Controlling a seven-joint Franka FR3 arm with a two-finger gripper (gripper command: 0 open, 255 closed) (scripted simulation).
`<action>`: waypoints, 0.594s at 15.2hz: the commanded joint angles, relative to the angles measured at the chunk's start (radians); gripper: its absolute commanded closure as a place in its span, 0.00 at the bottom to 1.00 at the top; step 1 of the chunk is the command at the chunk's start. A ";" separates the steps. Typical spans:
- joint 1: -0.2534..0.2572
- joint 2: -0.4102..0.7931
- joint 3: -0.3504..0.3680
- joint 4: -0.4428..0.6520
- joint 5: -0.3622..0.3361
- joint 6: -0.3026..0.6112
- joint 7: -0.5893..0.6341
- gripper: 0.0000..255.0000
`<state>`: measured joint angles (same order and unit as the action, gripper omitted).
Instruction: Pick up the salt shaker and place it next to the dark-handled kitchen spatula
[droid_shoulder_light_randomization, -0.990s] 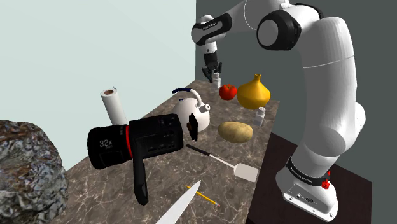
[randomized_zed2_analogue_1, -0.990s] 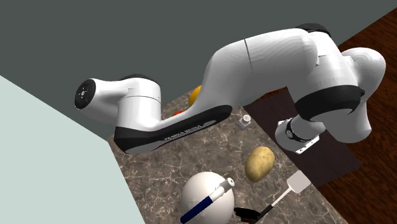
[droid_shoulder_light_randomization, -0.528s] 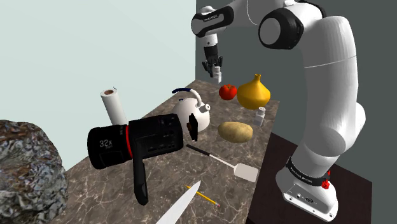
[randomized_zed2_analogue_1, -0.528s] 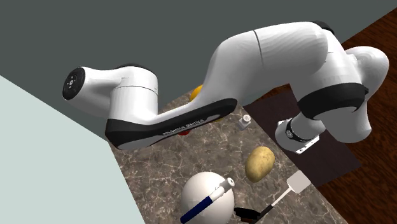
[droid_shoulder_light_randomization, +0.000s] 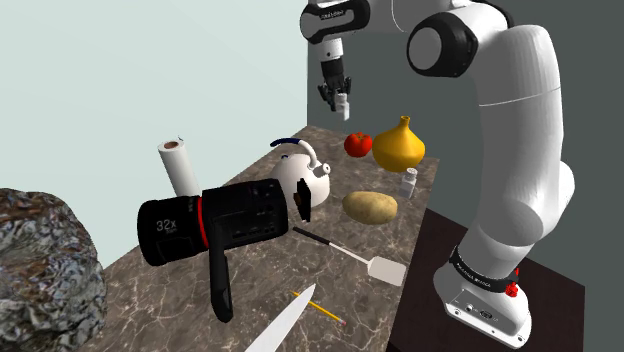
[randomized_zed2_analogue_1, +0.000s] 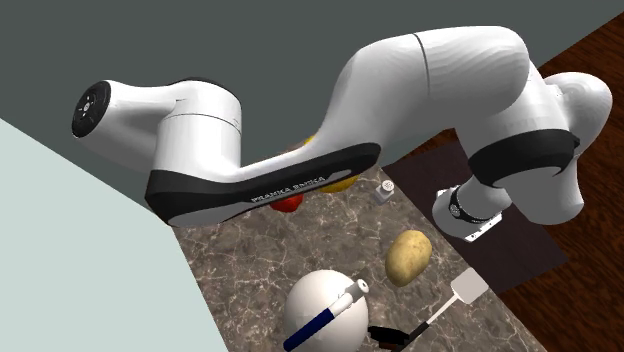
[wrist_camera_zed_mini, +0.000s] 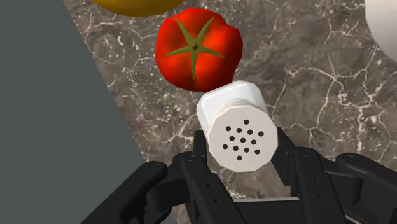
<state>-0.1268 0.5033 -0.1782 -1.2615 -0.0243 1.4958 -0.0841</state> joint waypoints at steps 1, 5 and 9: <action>-0.002 0.002 -0.001 0.031 0.000 -0.030 -0.003 1.00; -0.005 0.010 -0.002 0.097 0.001 -0.088 -0.008 1.00; 0.039 -0.129 0.006 -0.109 -0.013 -0.023 0.039 1.00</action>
<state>-0.1000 0.4243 -0.1736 -1.2963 -0.0319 1.4495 -0.0584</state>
